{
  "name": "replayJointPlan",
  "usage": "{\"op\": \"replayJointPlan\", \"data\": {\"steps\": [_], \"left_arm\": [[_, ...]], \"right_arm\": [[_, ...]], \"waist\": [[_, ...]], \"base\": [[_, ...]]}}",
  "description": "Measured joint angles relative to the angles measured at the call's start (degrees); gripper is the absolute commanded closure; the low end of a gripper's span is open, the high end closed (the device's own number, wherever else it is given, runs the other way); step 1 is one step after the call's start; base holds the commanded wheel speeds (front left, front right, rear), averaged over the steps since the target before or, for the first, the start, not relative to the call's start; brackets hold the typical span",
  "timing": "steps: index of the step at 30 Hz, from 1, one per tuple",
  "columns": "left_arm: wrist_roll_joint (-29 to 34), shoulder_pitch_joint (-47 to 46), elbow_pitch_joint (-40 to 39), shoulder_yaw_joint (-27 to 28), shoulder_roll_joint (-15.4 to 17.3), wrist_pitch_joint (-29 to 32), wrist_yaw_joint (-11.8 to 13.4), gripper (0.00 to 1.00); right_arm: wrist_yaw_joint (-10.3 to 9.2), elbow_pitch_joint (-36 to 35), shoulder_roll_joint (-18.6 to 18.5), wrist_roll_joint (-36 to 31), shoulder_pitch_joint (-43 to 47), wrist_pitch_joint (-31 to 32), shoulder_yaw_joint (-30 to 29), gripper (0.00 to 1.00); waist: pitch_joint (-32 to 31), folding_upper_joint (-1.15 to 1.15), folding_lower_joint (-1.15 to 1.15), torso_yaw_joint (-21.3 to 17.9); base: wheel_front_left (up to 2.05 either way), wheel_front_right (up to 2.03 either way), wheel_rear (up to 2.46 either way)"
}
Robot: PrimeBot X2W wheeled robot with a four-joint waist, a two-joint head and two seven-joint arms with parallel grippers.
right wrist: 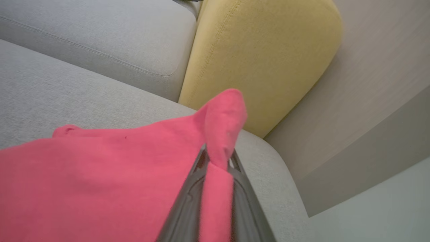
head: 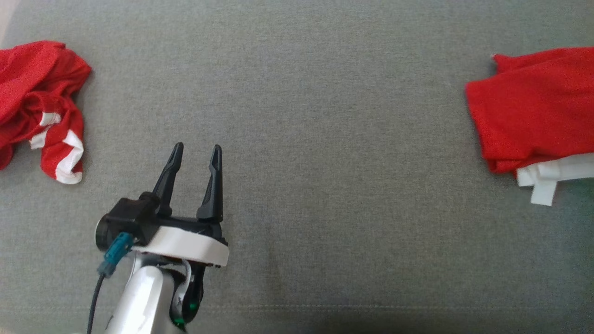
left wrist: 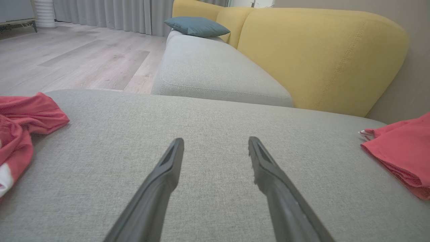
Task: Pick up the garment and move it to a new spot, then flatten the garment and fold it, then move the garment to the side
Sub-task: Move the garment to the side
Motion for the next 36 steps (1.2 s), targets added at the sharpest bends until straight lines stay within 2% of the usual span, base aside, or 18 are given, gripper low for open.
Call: {"op": "replayJointPlan", "data": {"steps": [5,8,9,10,11,12,21,32,36], "left_arm": [[-0.01,-0.03,0.0,0.1,-0.02,0.0,-0.05,0.0],[0.0,-0.03,0.07,0.2,-0.02,0.0,-0.08,0.0],[0.0,-0.03,0.12,0.19,-0.01,0.0,-0.08,0.0],[0.0,-0.04,0.2,0.16,-0.02,0.0,-0.09,0.0],[0.0,-0.04,0.25,0.14,-0.03,0.0,-0.1,0.0],[0.0,-0.04,0.33,0.14,-0.03,0.0,-0.1,0.0],[-0.02,0.04,1.29,0.04,-0.02,0.0,-0.09,0.0],[-1.23,4.02,0.99,0.41,-0.01,0.0,1.07,0.0],[-1.55,5.4,-0.12,1.55,0.0,0.0,1.47,0.0]], "right_arm": [[0.0,-2.71,0.97,-2.42,0.87,0.88,-4.34,1.0],[0.0,-4.72,2.81,-3.53,1.72,1.38,-6.58,1.0],[0.0,-5.01,3.19,-3.85,2.1,1.6,-7.04,0.57],[0.0,-5.12,3.64,-4.03,2.43,2.0,-7.61,0.09],[0.0,-5.37,4.04,-4.05,2.83,2.09,-8.1,0.09],[0.0,-5.64,4.45,-4.04,3.19,2.12,-8.54,0.0],[0.0,-8.35,9.03,-4.11,4.47,0.38,-9.45,0.0],[0.0,-12.03,20.15,0.2,12.44,-4.9,-1.34,0.0],[0.0,-14.14,24.47,2.23,17.32,-6.35,-0.12,0.0]], "waist": [[0.46,0.0,0.0,0.24],[0.3,0.0,0.0,-0.09],[0.24,0.0,0.0,-0.2],[0.15,0.0,0.0,-0.29],[0.07,0.0,0.0,-0.38],[0.0,0.0,0.0,-0.46],[-3.11,0.0,0.0,-0.81],[-12.34,0.0,-0.01,-0.38],[-15.6,0.0,-0.01,0.12]], "base": [[0.0,0.0,0.0],[0.0,0.0,0.0],[0.0,0.0,0.0],[0.0,0.0,0.0],[0.0,0.0,0.0],[0.0,0.0,0.0],[0.0,0.0,0.0],[0.0,0.0,0.0],[0.0,0.0,0.0]]}}
